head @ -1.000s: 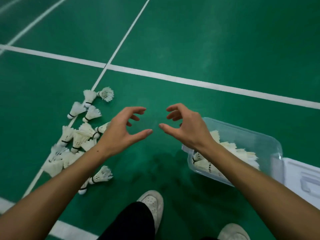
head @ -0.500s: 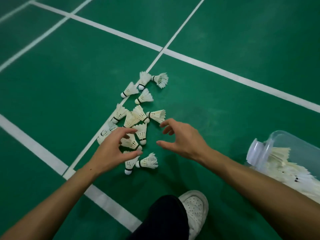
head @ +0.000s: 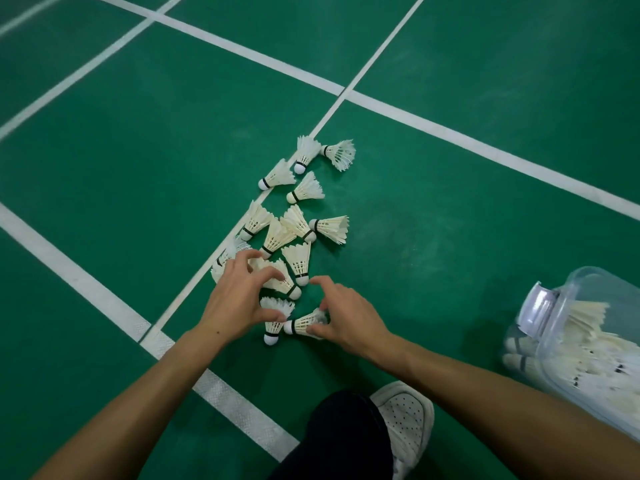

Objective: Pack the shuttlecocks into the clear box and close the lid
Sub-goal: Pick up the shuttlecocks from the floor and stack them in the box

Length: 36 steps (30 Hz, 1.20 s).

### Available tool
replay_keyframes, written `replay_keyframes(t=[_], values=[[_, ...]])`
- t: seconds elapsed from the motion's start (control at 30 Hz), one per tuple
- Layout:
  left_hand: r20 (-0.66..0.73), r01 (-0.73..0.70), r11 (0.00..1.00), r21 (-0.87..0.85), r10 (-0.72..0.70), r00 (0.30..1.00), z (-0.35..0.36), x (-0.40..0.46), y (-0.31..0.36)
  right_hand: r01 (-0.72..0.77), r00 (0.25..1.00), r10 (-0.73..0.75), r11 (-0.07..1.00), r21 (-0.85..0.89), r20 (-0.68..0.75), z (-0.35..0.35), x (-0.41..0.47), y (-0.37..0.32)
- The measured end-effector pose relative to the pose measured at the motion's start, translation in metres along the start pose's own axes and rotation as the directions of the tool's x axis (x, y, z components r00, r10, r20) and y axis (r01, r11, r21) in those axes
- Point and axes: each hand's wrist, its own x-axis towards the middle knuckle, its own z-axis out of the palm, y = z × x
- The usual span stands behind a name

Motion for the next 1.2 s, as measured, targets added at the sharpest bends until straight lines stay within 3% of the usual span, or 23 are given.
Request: replay_keyframes(t=[0.1, 0.23, 0.47, 0.67, 0.97, 1.07, 1.2], values=[[0.008, -0.032, 1.000, 0.002, 0.031, 0.999, 0.002, 0.003, 0.001, -0.021, 1.000, 0.023, 0.994, 0.112, -0.010, -0.002, 0.002, 0.002], [0.000, -0.119, 0.976, 0.182, 0.121, 0.993, 0.002, 0.007, 0.007, -0.080, 0.996, 0.083, 0.978, 0.191, -0.009, -0.001, 0.002, 0.001], [0.076, -0.114, 0.991, 0.070, 0.109, 0.991, 0.000, 0.012, 0.014, -0.098, 0.995, 0.092, 0.952, 0.289, 0.036, -0.001, -0.001, -0.003], [0.031, -0.089, 0.989, 0.116, 0.086, 0.996, -0.002, 0.012, 0.023, -0.046, 0.998, 0.054, 0.944, 0.328, -0.017, -0.015, -0.010, -0.002], [0.005, -0.121, 0.958, -0.260, 0.126, 0.992, -0.027, 0.001, 0.068, 0.036, 0.979, 0.045, 0.921, 0.388, -0.200, -0.083, -0.073, 0.032], [-0.049, -0.220, 0.897, -0.384, 0.218, 0.975, -0.039, 0.005, 0.115, 0.053, 0.945, 0.097, 0.896, 0.441, -0.312, -0.113, -0.113, 0.054], [-0.142, -0.406, 0.809, -0.426, 0.383, 0.913, -0.041, 0.014, 0.197, 0.088, 0.875, 0.175, 0.860, 0.502, -0.451, -0.147, -0.169, 0.086]])
